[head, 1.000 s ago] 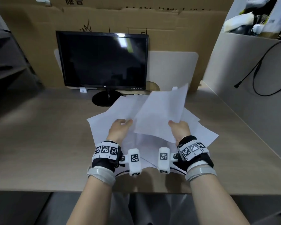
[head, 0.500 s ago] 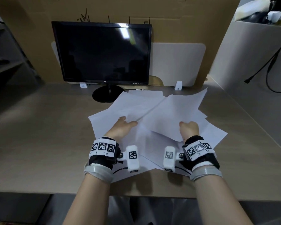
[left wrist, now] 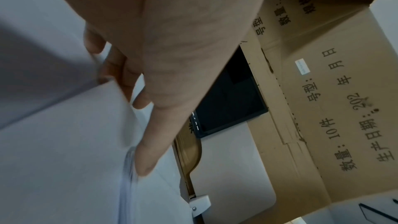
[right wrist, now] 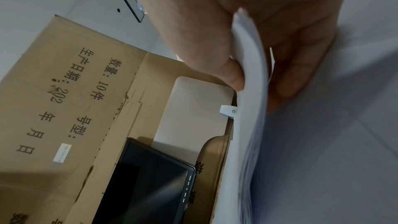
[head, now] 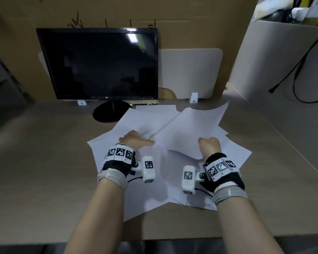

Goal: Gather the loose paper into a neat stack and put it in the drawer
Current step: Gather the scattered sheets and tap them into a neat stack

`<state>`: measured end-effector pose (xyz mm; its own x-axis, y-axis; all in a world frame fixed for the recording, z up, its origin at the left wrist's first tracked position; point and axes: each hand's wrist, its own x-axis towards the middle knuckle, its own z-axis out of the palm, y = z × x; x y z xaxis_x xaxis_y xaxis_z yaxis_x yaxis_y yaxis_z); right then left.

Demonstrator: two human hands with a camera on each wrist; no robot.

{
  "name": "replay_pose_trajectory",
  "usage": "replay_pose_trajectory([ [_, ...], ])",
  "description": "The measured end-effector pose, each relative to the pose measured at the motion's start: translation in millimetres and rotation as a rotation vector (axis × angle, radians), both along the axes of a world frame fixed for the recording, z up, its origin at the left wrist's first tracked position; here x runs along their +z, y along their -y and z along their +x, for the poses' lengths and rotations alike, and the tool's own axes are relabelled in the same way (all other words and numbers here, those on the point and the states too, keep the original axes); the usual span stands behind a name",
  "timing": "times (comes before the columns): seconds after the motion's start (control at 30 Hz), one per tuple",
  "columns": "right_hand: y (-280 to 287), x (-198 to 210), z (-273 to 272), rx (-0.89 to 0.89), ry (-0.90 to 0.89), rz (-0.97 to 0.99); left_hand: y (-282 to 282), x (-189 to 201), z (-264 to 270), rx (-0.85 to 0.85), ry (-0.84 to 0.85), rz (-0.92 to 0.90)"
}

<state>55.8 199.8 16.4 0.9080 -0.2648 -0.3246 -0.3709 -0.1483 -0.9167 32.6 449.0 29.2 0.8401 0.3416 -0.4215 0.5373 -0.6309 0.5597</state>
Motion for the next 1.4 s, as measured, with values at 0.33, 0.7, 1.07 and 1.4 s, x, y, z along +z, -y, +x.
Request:
replay_pose_trajectory([
  [0.33,-5.1,4.4,-18.9,0.013,0.016,0.088,-12.7,-4.1,-29.2,0.205,0.343,-0.247],
  [0.7,-77.3,10.6,-50.2,0.211,0.037,0.072,-91.3,-16.1,-82.7,0.342,0.212,0.027],
  [1.07,-99.8,-2.3,-37.4,0.170,-0.006,0.035,-119.5,-18.8,-39.4,0.135,0.006,0.216],
  [1.4,-103.0,-2.1,-34.8,0.161,-0.016,0.059,-129.4,-28.8,-47.5,0.122,0.206,-0.079],
])
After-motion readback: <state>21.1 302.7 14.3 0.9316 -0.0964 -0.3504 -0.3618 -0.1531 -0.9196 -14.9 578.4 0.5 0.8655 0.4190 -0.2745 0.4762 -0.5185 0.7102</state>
